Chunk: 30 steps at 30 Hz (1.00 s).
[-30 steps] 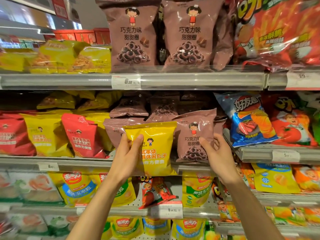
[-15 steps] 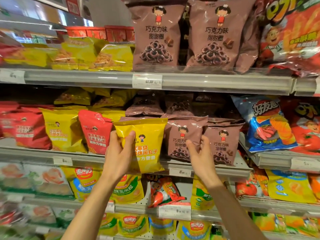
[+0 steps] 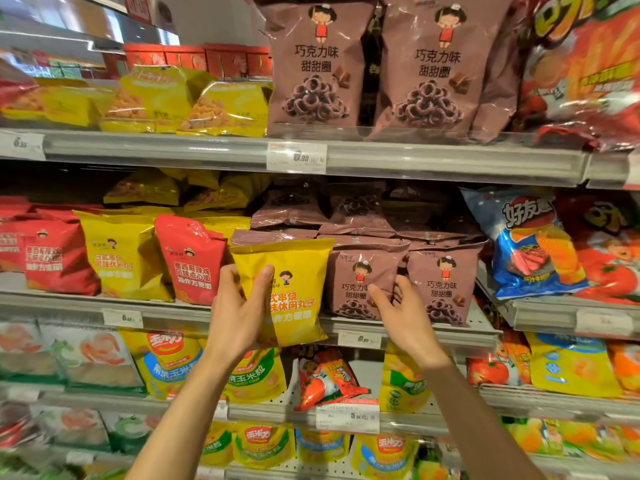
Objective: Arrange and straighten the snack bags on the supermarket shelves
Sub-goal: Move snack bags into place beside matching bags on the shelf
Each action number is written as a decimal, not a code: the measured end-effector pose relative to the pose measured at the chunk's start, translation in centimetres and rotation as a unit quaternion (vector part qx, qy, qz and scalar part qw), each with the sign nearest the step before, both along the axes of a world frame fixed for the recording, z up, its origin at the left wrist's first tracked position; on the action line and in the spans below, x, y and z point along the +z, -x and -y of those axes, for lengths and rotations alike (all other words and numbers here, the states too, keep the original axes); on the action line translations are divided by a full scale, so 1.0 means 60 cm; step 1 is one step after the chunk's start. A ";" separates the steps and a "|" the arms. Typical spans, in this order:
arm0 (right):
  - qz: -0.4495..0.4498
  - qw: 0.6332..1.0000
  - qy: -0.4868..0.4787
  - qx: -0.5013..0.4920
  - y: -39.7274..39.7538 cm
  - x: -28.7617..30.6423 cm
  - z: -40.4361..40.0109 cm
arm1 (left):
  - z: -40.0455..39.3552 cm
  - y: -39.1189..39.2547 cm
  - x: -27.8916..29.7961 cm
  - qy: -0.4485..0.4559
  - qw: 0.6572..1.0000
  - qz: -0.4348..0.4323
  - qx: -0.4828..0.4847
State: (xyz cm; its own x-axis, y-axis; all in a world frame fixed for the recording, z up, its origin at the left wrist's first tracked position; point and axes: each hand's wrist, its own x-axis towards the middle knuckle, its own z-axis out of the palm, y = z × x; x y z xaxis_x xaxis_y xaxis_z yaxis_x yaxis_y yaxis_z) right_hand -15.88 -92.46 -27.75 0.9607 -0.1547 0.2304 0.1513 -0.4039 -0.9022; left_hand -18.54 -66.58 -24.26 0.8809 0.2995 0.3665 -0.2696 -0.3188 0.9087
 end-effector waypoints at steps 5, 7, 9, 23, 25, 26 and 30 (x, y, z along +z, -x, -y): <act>-0.010 0.997 -0.080 0.005 0.011 -0.009 0.023 | 0.006 0.014 -0.011 0.025 1.000 0.004 -0.015; -0.001 0.994 -0.107 -0.006 0.020 -0.014 0.033 | 0.008 0.019 -0.015 0.037 0.999 0.002 -0.019; 0.014 0.991 -0.132 -0.025 0.028 -0.020 0.042 | 0.008 0.023 -0.021 0.050 0.998 -0.006 -0.023; -0.015 0.980 -0.193 0.040 0.066 -0.056 -0.044 | -0.058 0.057 -0.048 0.096 0.995 -0.006 -0.002; -0.023 0.981 -0.190 0.035 0.065 -0.057 -0.072 | -0.086 0.055 -0.056 0.111 0.994 -0.010 -0.007; -0.027 0.981 -0.187 0.029 0.063 -0.059 -0.088 | -0.101 0.052 -0.058 0.114 0.993 -0.011 -0.007; -0.037 0.982 -0.187 0.001 0.050 -0.069 -0.165 | -0.172 0.035 -0.063 0.112 0.994 -0.014 -0.011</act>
State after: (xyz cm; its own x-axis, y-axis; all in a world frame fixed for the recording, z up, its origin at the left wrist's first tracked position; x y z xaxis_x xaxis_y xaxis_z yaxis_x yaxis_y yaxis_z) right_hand -18.87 -82.58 -31.88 0.9731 -0.2133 0.0865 0.0794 -0.0416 -0.9960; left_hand -20.66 -56.25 -28.01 0.8966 0.3523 0.2682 -0.2483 -0.1016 0.9634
